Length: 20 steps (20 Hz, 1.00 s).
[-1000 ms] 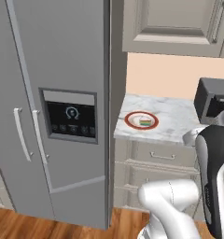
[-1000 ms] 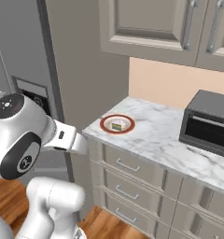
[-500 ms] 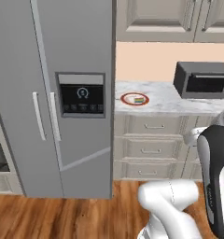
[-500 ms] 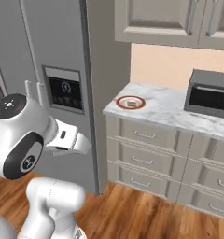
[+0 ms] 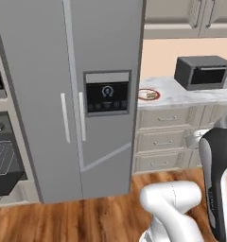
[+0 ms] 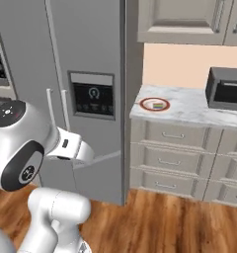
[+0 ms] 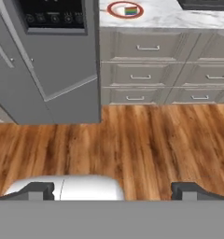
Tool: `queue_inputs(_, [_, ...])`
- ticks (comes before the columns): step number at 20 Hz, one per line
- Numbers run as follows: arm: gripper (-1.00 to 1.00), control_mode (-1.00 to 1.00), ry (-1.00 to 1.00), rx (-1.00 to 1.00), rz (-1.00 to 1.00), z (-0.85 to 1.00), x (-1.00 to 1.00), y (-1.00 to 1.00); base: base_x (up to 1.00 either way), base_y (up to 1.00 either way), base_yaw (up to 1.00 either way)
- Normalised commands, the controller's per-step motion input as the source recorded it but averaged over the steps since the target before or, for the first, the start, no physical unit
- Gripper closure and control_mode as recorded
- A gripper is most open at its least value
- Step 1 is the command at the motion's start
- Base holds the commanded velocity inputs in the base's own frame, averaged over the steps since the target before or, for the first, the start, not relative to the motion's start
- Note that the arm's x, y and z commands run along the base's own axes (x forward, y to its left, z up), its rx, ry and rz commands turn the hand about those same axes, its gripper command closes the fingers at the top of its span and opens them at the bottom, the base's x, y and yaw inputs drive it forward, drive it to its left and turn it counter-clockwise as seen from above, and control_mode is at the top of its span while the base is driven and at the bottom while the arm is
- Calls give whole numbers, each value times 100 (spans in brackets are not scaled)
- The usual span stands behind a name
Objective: Take the baked cake out of the oven and place it on the plate for cooling. Then close the oven door.
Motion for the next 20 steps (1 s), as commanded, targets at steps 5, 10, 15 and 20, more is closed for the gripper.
queue_inputs(5, [-100,100,0,0,0,0,0,0,-33,100,-15])
queue_inputs(10, [-100,100,0,0,0,0,0,0,-44,100,-8])
queue_inputs(15, [-100,100,0,0,0,0,0,0,-29,100,-8])
queue_inputs(20, [-100,100,0,0,0,0,0,0,-4,100,-4])
